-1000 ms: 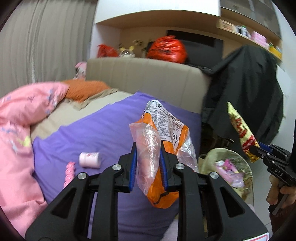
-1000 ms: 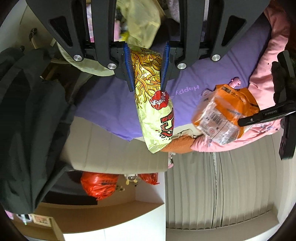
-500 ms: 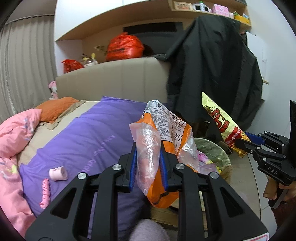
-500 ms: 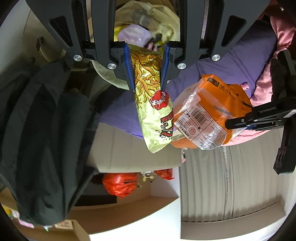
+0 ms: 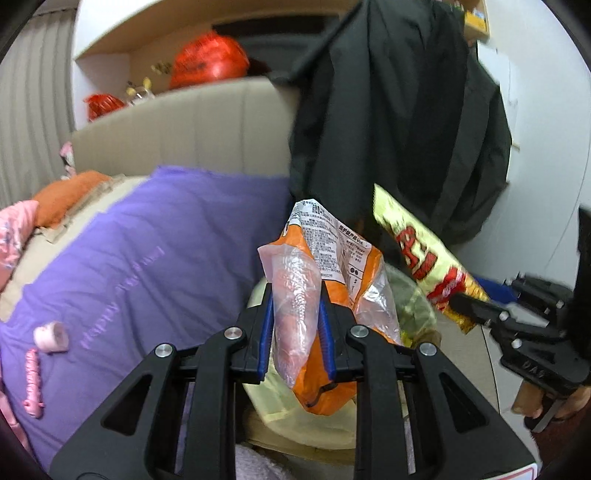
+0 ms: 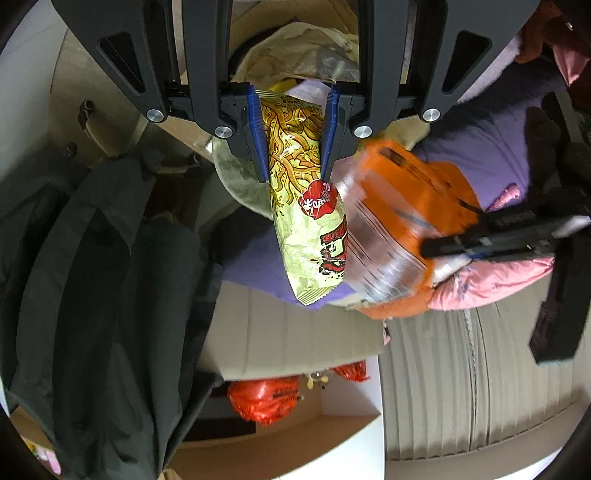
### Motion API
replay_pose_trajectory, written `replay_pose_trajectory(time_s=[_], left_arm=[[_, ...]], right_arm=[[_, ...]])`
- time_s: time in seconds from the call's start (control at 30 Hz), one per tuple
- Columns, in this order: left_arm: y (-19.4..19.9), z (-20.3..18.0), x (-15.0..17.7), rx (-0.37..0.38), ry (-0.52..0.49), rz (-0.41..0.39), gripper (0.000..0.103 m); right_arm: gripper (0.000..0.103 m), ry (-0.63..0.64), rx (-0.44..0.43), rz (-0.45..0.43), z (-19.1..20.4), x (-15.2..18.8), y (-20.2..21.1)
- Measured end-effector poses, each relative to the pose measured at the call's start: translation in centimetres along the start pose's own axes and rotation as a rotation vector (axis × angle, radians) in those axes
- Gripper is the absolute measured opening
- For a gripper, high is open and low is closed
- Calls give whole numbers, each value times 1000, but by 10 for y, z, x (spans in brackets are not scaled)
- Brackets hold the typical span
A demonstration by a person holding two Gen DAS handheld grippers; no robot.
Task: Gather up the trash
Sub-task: 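Carry the orange bag and yellow chip bag over the bin with both tools, then lower both bags into the bin and open both tools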
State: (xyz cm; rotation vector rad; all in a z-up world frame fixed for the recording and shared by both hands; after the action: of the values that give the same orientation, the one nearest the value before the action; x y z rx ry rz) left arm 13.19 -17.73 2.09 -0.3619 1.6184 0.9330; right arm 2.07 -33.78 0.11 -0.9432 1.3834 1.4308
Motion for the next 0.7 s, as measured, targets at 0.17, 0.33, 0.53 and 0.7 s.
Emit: replay_pose_trajectory(time_s=[0.17,0.33,0.53,0.7], left_arm=[[-51,-9,39,-1,-67,126,21],[-77,-3,68,5,-82,222,20],[-81,-1,70,29,-85,213,20],[-92,3,67,32,-74,199,20]], right_arm=[[26,9,9,72,-11,14,-26],[26,28,-8,145,-13,29,-55],[26,86,-24,221,-6,45,-90],[26,86,-28,240,-7,47,-103]])
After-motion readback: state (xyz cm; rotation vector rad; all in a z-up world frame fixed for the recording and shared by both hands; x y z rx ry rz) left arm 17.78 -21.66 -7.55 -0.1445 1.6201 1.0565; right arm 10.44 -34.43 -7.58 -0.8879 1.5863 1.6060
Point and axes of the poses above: each gripper's, at about its wrist camera, not at the fingertips, and y roughly against the way its jaws point, z to its left, x to its underside, the point moved 1 cm from there along -y, roughly the way its jaws point, and after that the axes turned 15 degrees about -z, right-handed, at the moved point
